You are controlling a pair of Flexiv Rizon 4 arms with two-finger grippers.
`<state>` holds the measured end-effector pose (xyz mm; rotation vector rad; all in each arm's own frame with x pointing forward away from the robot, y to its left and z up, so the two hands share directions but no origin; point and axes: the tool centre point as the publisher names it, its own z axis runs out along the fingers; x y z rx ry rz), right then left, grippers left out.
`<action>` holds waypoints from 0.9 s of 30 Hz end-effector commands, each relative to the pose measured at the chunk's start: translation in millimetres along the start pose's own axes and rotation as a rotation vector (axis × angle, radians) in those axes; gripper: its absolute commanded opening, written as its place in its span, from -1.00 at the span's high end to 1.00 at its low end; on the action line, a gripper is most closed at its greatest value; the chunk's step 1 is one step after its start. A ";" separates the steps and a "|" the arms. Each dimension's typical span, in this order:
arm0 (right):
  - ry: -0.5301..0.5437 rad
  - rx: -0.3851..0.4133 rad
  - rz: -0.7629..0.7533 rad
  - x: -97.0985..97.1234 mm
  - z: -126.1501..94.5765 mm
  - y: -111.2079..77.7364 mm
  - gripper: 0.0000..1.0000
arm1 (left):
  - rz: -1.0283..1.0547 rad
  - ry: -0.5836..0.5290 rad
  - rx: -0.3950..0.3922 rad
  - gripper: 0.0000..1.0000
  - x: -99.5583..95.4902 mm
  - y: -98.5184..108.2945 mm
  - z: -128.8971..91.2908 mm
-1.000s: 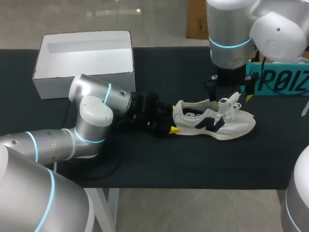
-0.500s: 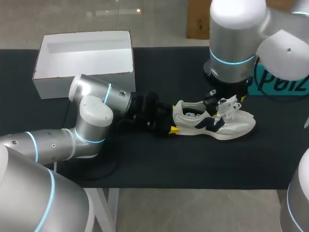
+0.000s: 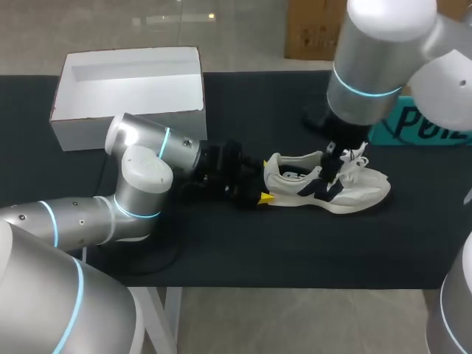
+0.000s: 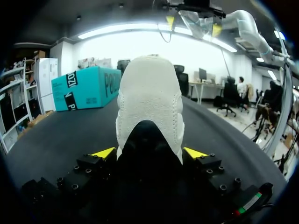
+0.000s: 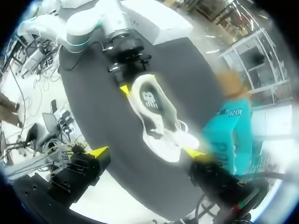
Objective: Take the shoe out of the shoebox, open the shoe tongue, remove and reinsert the insole, then place the shoe into the shoebox
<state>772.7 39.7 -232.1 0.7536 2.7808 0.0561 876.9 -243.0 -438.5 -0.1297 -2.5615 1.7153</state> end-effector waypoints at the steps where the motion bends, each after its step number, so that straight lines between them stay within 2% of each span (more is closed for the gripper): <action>1: 0.019 -0.015 -0.308 6.2 -0.4 13.5 0.04 | 0.000 0.003 -0.005 1.00 -0.5 2.3 0.2; 2: 0.020 -0.004 -0.318 7.6 0.2 16.8 0.26 | 0.000 0.003 -0.005 1.00 -0.5 2.3 0.2; 4: 0.052 -0.009 -0.356 11.4 2.4 24.9 1.00 | 0.000 0.003 -0.005 1.00 -0.5 2.3 0.2; 10: 0.110 0.042 -0.389 19.7 17.1 43.0 1.00 | 0.000 0.003 -0.005 1.00 -0.5 2.3 0.2; 14: 0.158 0.047 -0.393 20.0 31.2 53.3 1.00 | 0.000 0.003 -0.005 1.00 -0.5 2.3 0.2; 20: 0.216 0.052 -0.387 8.6 55.0 63.1 1.00 | 0.000 0.003 -0.005 1.00 -0.5 2.3 0.2; 27: 0.226 0.047 -0.353 -8.5 79.0 61.0 1.00 | 0.000 0.003 -0.005 1.00 -0.5 2.3 0.2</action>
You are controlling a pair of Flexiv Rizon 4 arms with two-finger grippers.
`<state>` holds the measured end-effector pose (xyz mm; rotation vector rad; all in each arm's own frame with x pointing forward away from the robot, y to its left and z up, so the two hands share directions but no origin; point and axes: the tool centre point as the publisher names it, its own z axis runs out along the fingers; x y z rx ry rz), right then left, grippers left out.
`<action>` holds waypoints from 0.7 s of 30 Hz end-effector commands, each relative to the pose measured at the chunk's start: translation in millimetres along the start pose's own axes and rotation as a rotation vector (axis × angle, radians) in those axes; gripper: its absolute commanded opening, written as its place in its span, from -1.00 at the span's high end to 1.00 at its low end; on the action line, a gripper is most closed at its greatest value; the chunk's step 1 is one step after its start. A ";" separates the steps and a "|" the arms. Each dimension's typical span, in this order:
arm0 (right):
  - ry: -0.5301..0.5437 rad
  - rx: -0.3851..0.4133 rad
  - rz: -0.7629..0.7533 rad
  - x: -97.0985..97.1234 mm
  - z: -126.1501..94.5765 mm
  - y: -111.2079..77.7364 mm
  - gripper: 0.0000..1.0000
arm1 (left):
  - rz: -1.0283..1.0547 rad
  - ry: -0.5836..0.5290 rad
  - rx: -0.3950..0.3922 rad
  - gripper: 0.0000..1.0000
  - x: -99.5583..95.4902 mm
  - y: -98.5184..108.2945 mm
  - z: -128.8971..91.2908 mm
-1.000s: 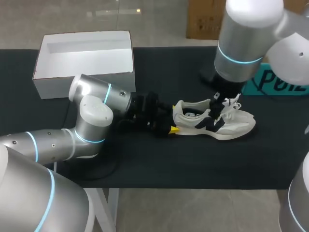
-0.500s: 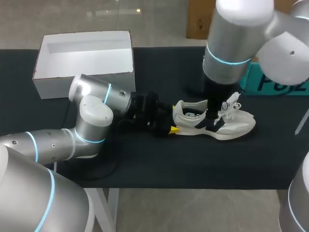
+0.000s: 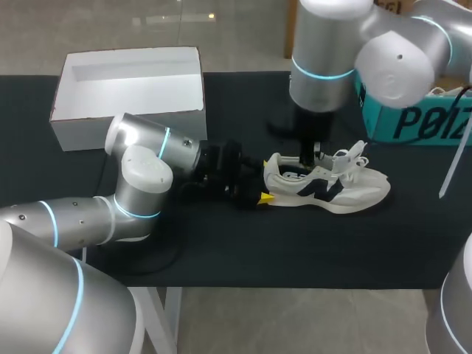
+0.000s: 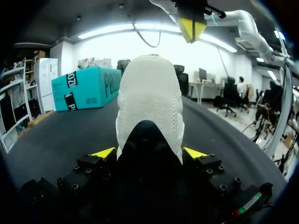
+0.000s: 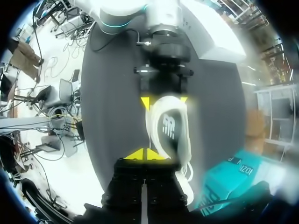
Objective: Take the shoe out of the shoebox, open the shoe tongue, remove and reinsert the insole, then place the shoe into the shoebox
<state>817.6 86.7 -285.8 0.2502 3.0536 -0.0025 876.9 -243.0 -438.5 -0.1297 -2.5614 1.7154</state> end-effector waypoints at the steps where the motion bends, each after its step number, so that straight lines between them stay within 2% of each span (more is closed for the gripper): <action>1: 0.045 -0.005 0.010 -14.3 18.5 -0.7 1.00 | 0.000 0.003 -0.005 1.00 -0.6 2.3 0.2; 9: 0.076 0.005 0.039 -36.1 47.6 -12.8 1.00 | 0.000 0.003 -0.005 1.00 -0.6 2.3 0.2; 21: 0.105 0.014 0.048 -55.2 79.8 -22.6 1.00 | 0.000 0.003 -0.005 1.00 -0.6 2.3 0.2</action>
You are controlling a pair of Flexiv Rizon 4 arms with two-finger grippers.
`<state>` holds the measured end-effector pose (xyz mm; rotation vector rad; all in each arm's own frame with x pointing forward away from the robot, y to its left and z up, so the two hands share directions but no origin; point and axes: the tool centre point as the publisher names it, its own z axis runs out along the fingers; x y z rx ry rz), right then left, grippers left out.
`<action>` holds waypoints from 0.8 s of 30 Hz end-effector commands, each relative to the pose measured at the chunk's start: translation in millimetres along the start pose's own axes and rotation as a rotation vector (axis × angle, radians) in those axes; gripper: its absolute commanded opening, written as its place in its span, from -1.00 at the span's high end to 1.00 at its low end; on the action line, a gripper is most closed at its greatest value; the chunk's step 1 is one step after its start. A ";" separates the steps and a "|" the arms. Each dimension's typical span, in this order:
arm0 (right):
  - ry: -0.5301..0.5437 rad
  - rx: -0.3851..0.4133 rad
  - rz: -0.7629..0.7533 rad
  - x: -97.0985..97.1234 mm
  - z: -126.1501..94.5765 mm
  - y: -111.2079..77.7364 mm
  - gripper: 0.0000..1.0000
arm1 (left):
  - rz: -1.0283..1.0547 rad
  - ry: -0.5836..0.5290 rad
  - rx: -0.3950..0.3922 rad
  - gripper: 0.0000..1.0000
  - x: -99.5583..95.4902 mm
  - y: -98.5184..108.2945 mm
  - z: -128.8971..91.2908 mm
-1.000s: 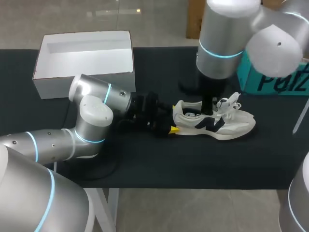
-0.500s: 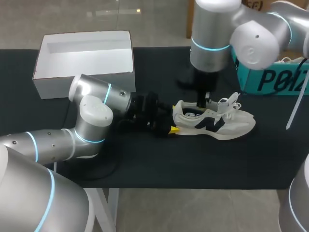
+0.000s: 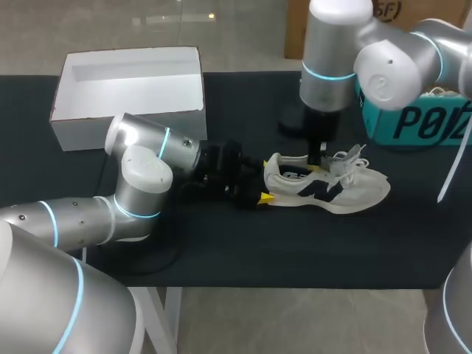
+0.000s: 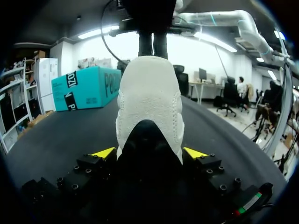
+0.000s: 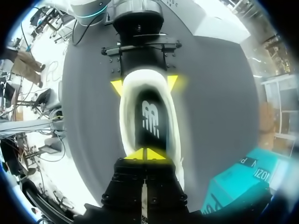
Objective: Take the shoe out of the shoebox, open the shoe tongue, remove and reinsert the insole, then place the shoe into the shoebox
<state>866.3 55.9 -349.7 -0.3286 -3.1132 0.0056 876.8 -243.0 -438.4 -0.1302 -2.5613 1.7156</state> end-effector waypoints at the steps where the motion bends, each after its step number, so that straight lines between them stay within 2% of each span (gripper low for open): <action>1: 0.007 0.008 0.003 -10.1 13.1 0.0 1.00 | 0.000 0.003 -0.005 1.00 -0.6 2.5 0.2; 7: -0.012 0.014 0.017 -25.7 20.9 -4.3 1.00 | 0.000 0.003 -0.005 1.00 -0.6 2.5 0.2; 16: -0.048 0.027 0.009 -43.7 6.3 -1.4 1.00 | 0.000 0.003 -0.005 1.00 -0.6 2.5 0.2; 24: -0.042 0.067 0.018 -53.7 27.8 -4.9 1.00 | 0.000 0.003 -0.005 1.00 -0.6 2.5 0.2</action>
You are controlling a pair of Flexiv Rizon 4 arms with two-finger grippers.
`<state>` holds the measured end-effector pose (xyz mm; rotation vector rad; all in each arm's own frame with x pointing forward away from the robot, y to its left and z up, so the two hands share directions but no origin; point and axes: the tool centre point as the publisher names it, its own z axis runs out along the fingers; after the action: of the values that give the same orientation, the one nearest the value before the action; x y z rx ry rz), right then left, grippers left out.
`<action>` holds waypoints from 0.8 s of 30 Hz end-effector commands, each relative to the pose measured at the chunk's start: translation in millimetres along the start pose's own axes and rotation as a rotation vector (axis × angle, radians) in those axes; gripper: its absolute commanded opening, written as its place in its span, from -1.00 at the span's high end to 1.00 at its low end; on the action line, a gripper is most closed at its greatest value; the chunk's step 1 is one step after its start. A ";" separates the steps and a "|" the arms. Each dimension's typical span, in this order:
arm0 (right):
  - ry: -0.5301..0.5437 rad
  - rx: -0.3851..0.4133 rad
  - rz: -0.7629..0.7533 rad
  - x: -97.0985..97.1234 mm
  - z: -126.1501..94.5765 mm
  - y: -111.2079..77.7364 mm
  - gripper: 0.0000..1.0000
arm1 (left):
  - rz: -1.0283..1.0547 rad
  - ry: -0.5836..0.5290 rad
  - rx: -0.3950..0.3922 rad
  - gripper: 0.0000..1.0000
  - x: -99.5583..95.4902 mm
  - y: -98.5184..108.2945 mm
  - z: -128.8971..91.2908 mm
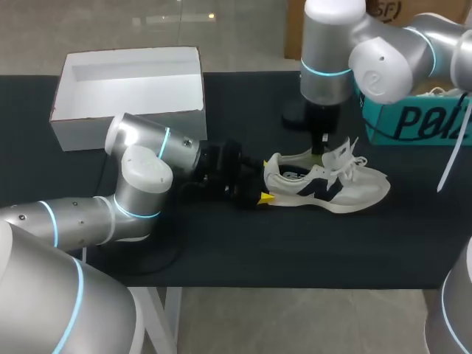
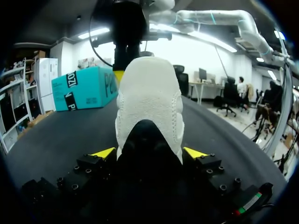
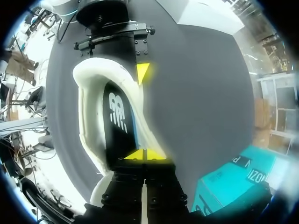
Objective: Take the shoe out of the shoebox, open the shoe tongue, remove and reinsert the insole, then place the shoe into the shoebox
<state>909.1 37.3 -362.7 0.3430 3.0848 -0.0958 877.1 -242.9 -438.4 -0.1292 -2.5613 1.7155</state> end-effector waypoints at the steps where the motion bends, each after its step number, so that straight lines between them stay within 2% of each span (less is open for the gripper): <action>1: 0.014 0.016 0.007 -6.8 17.6 4.9 1.00 | 0.000 0.003 -0.005 1.00 -0.4 2.4 0.3; 17: 0.053 0.049 0.006 4.3 38.4 0.3 0.99 | 0.000 0.003 -0.005 1.00 -0.4 2.4 0.3; 18: 0.054 0.054 0.006 5.2 39.0 -0.4 0.75 | 0.000 0.003 -0.005 1.00 -0.4 2.4 0.3; 20: 0.055 0.057 0.007 6.5 39.8 -1.9 0.51 | 0.000 0.003 -0.005 1.00 -0.4 2.4 0.3; 21: 0.056 0.058 0.009 7.1 39.9 -2.7 0.43 | 0.000 0.003 -0.005 1.00 -0.4 2.4 0.3; 24: 0.058 0.057 0.013 8.8 39.8 -4.5 0.44 | 0.000 0.003 -0.005 1.00 -0.4 2.4 0.3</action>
<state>899.2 34.6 -399.7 0.3724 3.1443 -0.1783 877.5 -243.0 -437.8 -0.1279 -2.5610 1.7161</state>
